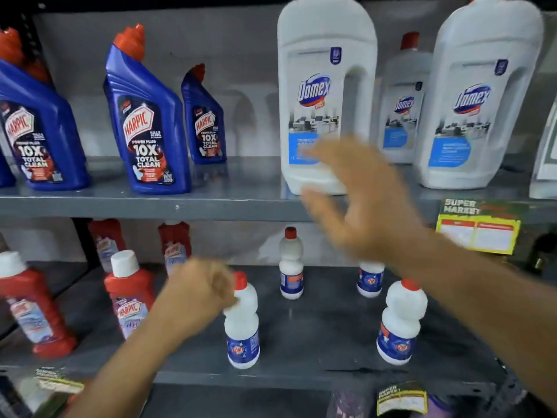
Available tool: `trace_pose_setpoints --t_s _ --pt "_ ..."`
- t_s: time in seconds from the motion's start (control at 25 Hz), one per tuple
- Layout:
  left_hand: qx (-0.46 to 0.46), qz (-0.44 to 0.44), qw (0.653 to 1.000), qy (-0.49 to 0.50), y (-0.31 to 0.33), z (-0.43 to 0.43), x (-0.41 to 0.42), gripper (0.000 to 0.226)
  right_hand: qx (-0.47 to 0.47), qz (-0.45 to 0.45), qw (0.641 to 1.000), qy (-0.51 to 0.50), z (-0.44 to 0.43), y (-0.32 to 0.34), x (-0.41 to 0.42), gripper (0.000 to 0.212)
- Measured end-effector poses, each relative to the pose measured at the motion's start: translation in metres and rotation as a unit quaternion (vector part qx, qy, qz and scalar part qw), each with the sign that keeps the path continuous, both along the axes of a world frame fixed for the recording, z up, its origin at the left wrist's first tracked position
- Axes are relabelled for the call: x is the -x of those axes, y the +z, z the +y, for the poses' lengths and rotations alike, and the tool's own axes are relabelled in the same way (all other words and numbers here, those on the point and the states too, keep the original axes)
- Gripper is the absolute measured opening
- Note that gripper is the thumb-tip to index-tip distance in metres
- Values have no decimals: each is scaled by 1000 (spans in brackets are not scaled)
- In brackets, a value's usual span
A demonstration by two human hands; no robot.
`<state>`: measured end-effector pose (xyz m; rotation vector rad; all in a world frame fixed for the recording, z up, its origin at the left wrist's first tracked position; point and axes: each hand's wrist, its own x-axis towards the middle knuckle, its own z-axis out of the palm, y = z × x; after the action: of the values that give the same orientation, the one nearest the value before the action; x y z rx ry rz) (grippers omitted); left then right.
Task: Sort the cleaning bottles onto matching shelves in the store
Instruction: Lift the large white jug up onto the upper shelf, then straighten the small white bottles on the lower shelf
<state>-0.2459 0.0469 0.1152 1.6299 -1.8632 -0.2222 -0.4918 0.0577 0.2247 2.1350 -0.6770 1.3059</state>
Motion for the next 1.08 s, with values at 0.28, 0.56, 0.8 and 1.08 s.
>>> trace_pose_setpoints --t_s 0.28,0.56,0.8,1.08 --pt "-206 118 971 32 -162 -20 1 52 -542 102 834 -24 -57 -146 -99 36" --pt "-172 147 974 23 -172 -33 53 50 -544 -4 837 -60 -79 -162 -51 33" --pt "-176 154 972 -7 -180 -41 94 55 -545 -34 832 -93 -77 -163 -12 34" --pt "-204 74 976 -18 -176 -30 89 39 -512 -19 850 -126 -73 -168 -18 30"
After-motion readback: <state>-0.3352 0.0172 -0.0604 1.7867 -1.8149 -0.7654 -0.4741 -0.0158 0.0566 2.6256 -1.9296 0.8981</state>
